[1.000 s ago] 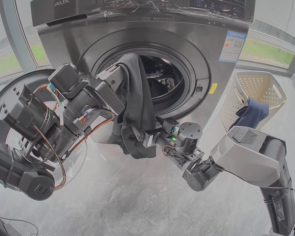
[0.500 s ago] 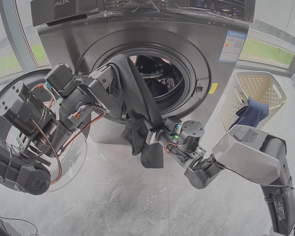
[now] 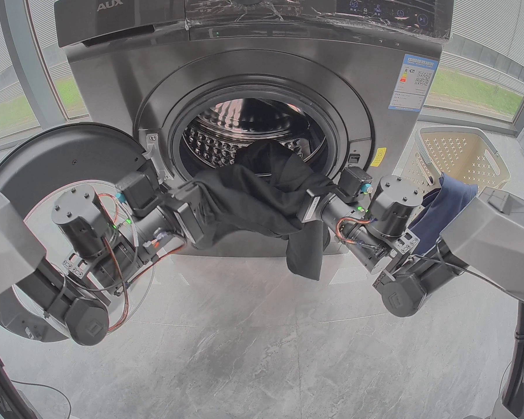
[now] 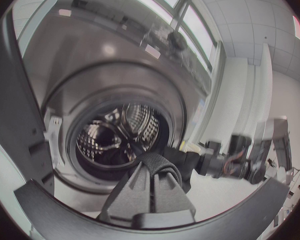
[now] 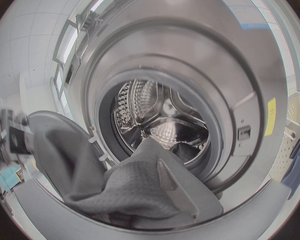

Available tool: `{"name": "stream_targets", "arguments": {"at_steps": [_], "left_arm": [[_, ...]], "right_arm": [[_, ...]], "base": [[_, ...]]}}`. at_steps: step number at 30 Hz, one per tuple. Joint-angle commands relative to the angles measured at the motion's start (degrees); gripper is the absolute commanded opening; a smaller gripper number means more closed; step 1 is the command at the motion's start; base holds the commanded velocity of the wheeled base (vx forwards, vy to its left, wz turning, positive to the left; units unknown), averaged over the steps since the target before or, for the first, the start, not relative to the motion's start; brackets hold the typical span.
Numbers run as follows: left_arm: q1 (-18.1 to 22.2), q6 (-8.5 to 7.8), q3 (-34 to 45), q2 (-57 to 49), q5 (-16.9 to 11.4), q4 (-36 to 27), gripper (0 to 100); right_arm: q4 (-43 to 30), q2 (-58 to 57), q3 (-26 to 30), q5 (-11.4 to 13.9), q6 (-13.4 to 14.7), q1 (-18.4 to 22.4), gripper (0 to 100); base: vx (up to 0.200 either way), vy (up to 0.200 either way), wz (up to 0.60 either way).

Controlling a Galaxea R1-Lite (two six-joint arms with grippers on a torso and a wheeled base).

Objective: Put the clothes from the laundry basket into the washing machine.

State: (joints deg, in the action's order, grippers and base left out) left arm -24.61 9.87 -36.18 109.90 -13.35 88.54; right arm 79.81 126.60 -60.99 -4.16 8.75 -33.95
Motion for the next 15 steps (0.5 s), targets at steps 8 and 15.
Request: {"name": "stream_targets", "arguments": {"at_steps": [8,15], "left_arm": [[2.82,-2.58,2.52,11.30,-3.44,0.32,100],[2.29,-2.40,4.98,12.18,-4.23,0.32,100]], "right_arm": [[-0.01,-4.96,0.26,0.03,0.04,-1.73,0],[-0.10,-4.78,-1.06,0.03,-0.05,-1.03,0]], "base": [[0.000,0.000,0.00],[0.000,0.000,0.00]]}}
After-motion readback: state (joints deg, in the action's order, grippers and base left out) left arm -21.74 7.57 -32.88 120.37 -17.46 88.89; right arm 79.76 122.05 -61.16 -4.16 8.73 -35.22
